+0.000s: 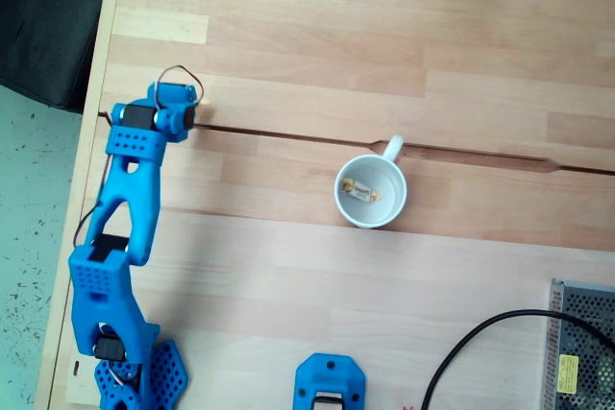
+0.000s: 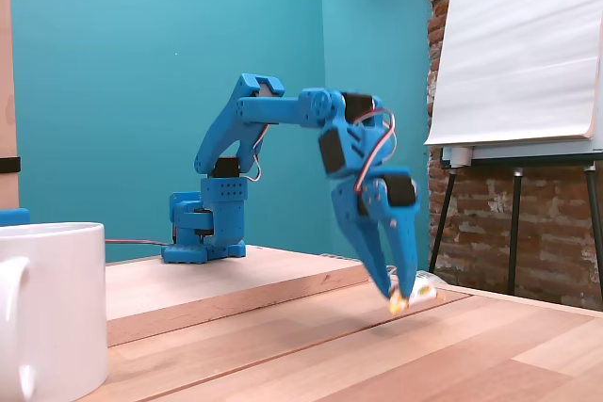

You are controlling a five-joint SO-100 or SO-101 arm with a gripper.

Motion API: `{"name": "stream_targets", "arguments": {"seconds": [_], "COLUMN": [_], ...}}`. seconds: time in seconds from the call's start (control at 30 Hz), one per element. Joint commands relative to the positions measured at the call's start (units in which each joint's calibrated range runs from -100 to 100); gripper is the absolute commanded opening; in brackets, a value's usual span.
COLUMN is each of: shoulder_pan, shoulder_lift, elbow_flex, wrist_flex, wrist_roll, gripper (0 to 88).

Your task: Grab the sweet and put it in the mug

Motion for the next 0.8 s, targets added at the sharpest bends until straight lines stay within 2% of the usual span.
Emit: {"name": "stream_targets", "arguments": {"seconds": [0.0, 0.27, 0.6, 0.77], "shoulder_pan": [0.3, 5.5, 18.8, 26.4], "shoulder_lift": [-13.4, -33.4, -46.5, -48.3], "elbow_flex": [-1.2, 7.7, 16.5, 19.8], "wrist_flex": [1.0, 3.4, 3.4, 3.4], "wrist_roll": [0.3, 0.5, 0.6, 4.2], "gripper": [3.2, 3.2, 3.2, 3.2]}}
